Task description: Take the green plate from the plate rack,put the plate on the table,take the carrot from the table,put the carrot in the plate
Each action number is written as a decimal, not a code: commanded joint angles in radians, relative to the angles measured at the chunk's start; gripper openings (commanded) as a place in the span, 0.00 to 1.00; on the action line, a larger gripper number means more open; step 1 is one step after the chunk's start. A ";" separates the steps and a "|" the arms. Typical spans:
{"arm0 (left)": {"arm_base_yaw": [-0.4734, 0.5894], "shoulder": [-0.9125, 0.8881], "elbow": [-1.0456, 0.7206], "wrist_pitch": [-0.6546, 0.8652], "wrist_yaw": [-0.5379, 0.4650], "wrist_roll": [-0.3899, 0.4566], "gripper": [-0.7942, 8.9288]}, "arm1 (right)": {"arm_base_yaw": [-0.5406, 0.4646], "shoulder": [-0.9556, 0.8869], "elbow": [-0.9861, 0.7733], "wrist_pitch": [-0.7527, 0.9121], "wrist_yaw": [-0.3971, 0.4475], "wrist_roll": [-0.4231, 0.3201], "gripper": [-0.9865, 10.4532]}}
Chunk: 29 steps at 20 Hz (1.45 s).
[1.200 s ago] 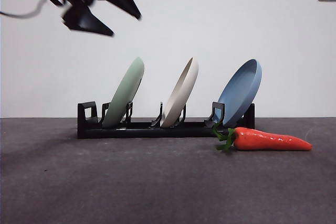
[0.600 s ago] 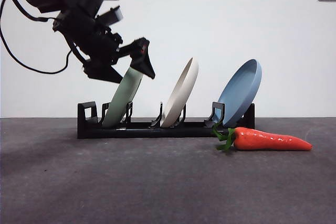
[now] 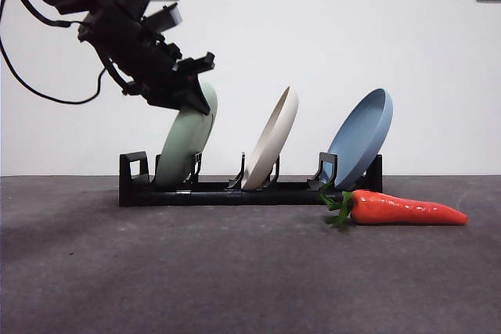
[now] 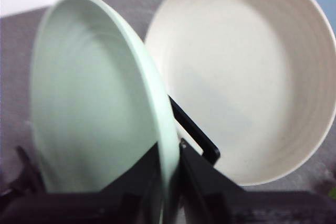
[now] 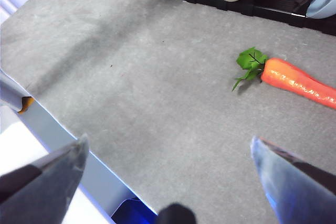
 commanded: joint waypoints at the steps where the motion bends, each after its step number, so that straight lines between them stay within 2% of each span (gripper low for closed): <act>1: -0.009 -0.001 -0.005 -0.004 0.035 0.000 0.07 | 0.002 -0.001 0.002 0.006 -0.002 0.003 0.61; 10: -0.010 -0.197 -0.005 -0.064 0.054 -0.021 0.07 | 0.002 0.000 0.002 0.007 -0.002 0.003 0.61; 13: -0.024 -0.309 -0.005 -0.193 0.054 -0.009 0.07 | 0.002 -0.001 0.002 0.006 -0.002 0.003 0.61; 16: -0.081 -0.427 -0.005 -0.374 0.042 0.098 0.08 | 0.002 0.000 0.002 0.007 -0.002 0.003 0.61; 19: -0.227 -0.508 -0.005 -0.618 -0.140 0.283 0.08 | 0.002 0.000 0.002 0.008 -0.002 0.007 0.61; 20: -0.283 -0.512 -0.005 -0.686 -0.206 0.315 0.08 | 0.002 -0.001 0.002 0.008 -0.002 0.007 0.61; 22: -0.377 -0.511 -0.015 -0.759 -0.277 0.338 0.08 | 0.002 -0.001 0.002 0.008 -0.002 0.009 0.61; 26: -0.543 -0.504 -0.122 -0.730 -0.451 0.344 0.08 | 0.002 -0.001 0.002 0.008 -0.002 0.014 0.61; 29: -0.598 -0.496 -0.284 -0.584 -0.492 0.351 0.08 | 0.002 -0.001 0.002 0.010 -0.002 0.014 0.61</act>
